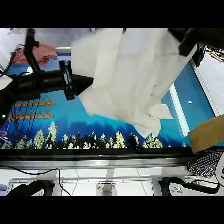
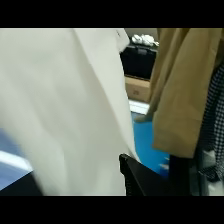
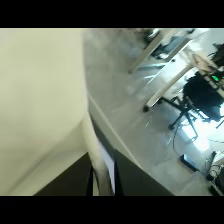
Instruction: Fold the clothes and pants, and hang the long-sleeved shirts on hangers.
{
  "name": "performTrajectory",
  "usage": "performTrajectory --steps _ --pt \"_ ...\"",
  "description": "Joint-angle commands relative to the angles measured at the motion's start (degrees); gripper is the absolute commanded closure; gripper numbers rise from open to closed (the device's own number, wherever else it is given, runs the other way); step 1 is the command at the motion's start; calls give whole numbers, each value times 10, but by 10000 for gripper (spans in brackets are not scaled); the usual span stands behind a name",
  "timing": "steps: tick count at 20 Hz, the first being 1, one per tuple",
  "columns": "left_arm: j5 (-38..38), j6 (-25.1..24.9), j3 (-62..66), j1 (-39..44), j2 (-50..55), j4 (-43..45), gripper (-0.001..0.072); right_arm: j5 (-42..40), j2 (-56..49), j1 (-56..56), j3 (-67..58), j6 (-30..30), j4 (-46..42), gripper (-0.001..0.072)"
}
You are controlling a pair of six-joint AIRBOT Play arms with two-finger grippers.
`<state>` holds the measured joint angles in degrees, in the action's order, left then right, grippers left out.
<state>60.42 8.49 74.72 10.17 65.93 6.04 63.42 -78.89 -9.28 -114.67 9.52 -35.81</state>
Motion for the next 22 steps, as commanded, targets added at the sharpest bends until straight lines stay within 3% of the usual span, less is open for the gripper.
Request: performTrajectory --steps 1,15,20,22 --pt "-4 0 0 -21 -16 -5 265 -61 0 -87 0 3 150 661" --pt "-1 1 0 -32 -23 -5 266 -235 -3 -261 0 0 382 661" --pt "-1 1 0 -32 -23 -5 266 -254 -3 -273 -1 6 402 661" --pt "-1 1 0 -32 -23 -5 266 -259 -3 -271 -1 41 395 660"
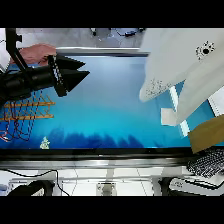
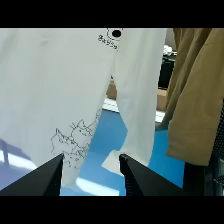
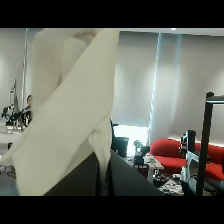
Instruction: Fold the clothes and pants, and hang the long-sleeved shirts on hangers.
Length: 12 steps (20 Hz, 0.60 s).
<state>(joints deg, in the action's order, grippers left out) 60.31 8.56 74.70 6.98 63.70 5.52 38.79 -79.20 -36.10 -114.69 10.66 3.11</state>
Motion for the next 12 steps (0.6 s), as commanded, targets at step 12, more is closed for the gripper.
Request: performTrajectory --steps 12 --pt "1 0 0 2 0 0 266 -87 -4 -3 0 826 -659 660"
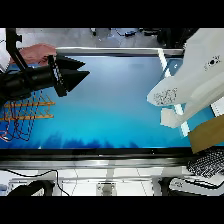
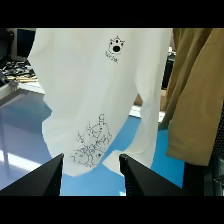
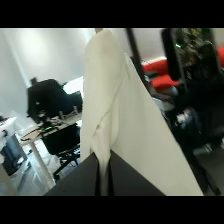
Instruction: Fold the clothes and pants, and hang the long-sleeved shirts on hangers.
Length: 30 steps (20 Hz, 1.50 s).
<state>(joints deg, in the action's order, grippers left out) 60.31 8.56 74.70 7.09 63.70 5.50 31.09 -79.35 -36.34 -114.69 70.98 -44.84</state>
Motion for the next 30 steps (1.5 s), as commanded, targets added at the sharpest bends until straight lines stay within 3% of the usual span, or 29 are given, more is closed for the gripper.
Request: performTrajectory --steps 1,7,10,12,22,30 --pt "4 0 0 1 0 0 266 -14 -5 -1 0 277 -211 660" --pt "4 0 0 1 0 0 266 -22 -30 -1 0 496 -339 660" --pt "4 0 0 1 0 0 266 -66 -38 -1 0 618 -387 660" --pt "4 0 0 1 0 0 266 -111 -40 -1 -2 666 -409 660" --pt "4 0 0 1 0 0 266 -233 -40 -63 -33 710 -417 660" --pt "5 4 0 1 0 0 267 -110 -51 -66 -17 701 -422 660"
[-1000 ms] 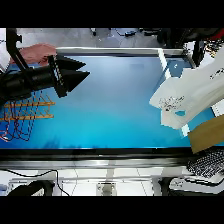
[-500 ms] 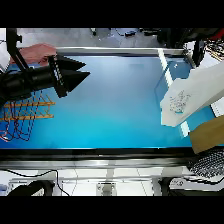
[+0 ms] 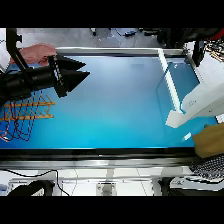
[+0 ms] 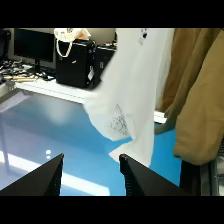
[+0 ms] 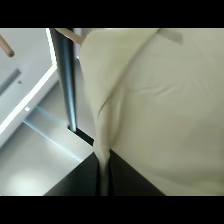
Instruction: Fold the clothes and pants, and hang the long-sleeved shirts on hangers.
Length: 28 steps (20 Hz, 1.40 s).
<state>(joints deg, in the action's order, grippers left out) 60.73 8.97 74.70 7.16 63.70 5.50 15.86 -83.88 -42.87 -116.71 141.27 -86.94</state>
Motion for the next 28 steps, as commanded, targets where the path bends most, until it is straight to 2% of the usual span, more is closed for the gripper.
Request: performTrajectory --steps 1,4,6,9,15,21,28 --pt "2 0 0 0 0 0 267 69 -10 0 4 -2 -2 660" --pt "2 0 0 0 0 0 267 62 -17 0 11 8 -1 660" --pt "2 0 0 0 0 0 267 9 -18 0 10 14 -1 660" --pt "2 0 0 0 0 0 267 -47 -18 -3 10 60 -1 660" --pt "2 0 0 0 0 0 267 -172 -7 20 10 61 -1 660" --pt "2 0 0 0 2 0 267 -163 1 69 10 41 -3 659" --pt "2 0 0 0 2 0 267 -102 0 134 10 -77 -3 659"
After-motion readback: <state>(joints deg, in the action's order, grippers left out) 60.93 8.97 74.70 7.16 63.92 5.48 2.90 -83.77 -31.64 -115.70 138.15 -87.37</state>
